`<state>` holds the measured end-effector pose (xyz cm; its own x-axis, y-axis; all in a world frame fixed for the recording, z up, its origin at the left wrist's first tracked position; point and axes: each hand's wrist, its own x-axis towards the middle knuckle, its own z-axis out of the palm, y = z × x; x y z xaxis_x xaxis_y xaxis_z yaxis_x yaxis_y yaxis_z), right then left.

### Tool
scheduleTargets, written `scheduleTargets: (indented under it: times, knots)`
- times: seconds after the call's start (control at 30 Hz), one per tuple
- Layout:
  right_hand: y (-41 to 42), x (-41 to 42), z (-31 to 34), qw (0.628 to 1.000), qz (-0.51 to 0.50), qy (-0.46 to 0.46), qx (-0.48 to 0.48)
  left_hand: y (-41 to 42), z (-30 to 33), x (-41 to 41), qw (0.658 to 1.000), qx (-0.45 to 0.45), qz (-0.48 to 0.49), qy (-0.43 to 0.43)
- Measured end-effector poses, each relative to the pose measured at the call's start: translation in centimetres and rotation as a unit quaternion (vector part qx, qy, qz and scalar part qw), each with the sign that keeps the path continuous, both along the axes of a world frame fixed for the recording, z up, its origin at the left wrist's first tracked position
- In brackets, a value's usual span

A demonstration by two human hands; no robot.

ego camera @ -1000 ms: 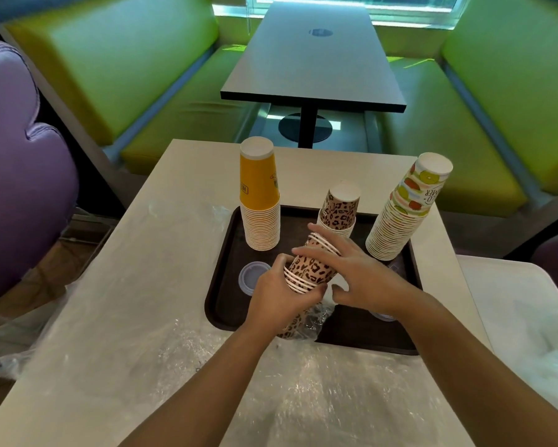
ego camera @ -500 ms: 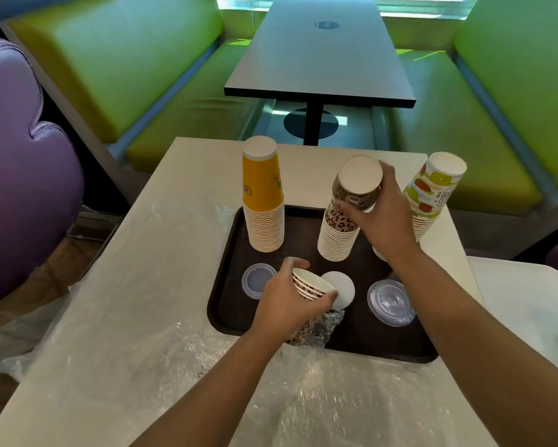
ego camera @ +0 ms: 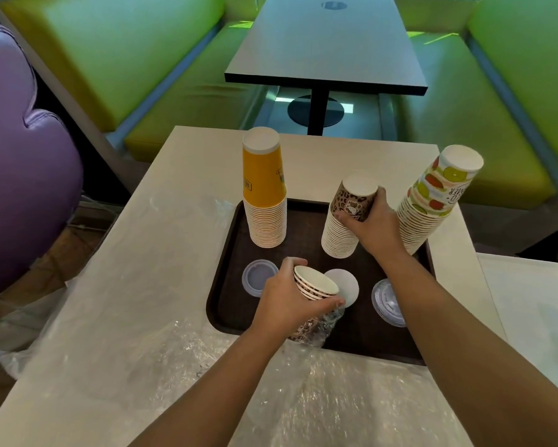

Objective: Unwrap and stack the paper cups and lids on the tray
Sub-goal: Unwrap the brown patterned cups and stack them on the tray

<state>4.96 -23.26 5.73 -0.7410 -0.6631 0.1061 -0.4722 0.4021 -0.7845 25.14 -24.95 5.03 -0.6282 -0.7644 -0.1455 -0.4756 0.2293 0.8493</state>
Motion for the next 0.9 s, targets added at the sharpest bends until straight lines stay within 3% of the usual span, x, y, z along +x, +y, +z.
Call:
scheduleTargets:
  times: [0.1, 0.17, 0.27, 0.37, 0.5, 0.63, 0.9]
  knots:
    - [0.9, 0.8, -0.3, 0.999, -0.021, -0.009, -0.040, 0.0, 0.1, 0.0, 1.000, 0.004, -0.007, -0.002]
    - [2.2, 2.0, 0.1, 0.992, -0.042, 0.041, -0.111, -0.1, 0.2, 0.0, 1.000, 0.002, -0.009, -0.007]
    - [4.2, 4.2, 0.9, 0.980, 0.035, 0.071, -0.181, -0.1, 0.2, 0.2, 1.000, -0.007, -0.008, -0.018]
    - [5.4, 6.1, 1.5, 0.981, 0.176, -0.061, -0.047, 0.3, 0.3, 0.3, 1.000, -0.004, -0.021, -0.016]
    - [5.8, 6.6, 1.2, 0.945, 0.289, -0.082, 0.127, 0.5, 0.7, 0.0, 0.998, -0.043, -0.040, -0.021]
    - [6.1, 7.0, 1.3, 0.942, 0.294, -0.078, 0.144, 0.8, 0.8, 0.1, 0.996, -0.079, -0.036, -0.023]
    - [6.4, 7.4, 2.4, 0.962, 0.240, -0.109, 0.070, 1.0, 0.8, 0.6, 0.997, -0.050, -0.051, 0.001]
